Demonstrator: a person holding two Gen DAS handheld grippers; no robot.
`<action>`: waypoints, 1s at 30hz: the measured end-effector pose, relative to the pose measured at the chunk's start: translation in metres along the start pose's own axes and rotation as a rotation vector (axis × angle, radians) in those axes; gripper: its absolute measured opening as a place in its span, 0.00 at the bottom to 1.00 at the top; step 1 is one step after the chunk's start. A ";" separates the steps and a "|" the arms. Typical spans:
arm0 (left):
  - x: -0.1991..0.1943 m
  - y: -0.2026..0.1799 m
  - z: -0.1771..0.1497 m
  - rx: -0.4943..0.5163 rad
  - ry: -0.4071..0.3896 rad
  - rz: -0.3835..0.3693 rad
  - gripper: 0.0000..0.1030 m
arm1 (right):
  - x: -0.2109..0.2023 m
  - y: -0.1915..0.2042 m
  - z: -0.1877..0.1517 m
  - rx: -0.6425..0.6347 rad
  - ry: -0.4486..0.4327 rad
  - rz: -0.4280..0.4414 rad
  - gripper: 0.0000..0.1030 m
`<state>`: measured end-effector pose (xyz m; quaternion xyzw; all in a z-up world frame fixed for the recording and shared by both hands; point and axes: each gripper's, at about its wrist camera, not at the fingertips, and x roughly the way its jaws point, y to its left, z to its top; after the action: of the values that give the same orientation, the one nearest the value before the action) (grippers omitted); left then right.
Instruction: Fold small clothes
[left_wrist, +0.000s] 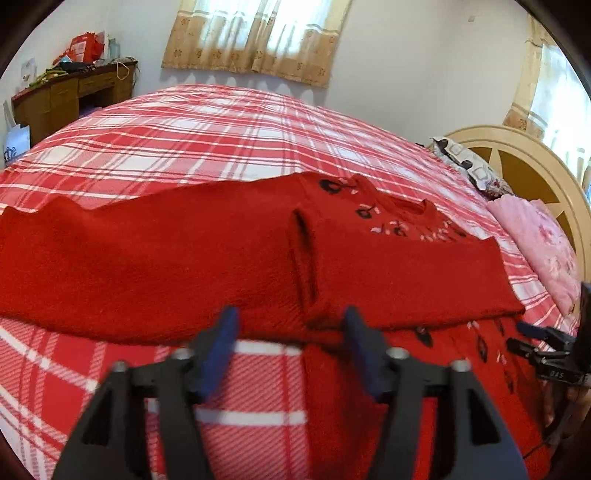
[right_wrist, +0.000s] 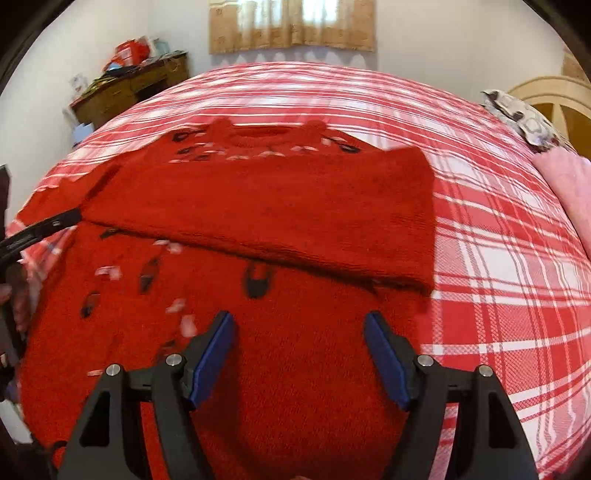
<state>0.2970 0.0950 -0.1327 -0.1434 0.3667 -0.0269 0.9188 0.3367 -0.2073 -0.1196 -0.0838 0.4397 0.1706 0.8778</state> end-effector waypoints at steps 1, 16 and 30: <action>0.000 0.001 0.000 0.001 0.004 -0.006 0.63 | -0.004 0.002 0.004 0.001 -0.011 0.017 0.71; -0.035 0.043 -0.005 -0.031 -0.014 0.110 0.66 | 0.050 0.046 0.022 -0.124 -0.037 0.055 0.72; -0.099 0.203 -0.013 -0.302 -0.066 0.458 0.66 | 0.045 0.043 0.014 -0.114 -0.079 0.054 0.75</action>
<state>0.2043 0.3017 -0.1333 -0.1928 0.3594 0.2412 0.8806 0.3562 -0.1526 -0.1472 -0.1150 0.3964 0.2222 0.8833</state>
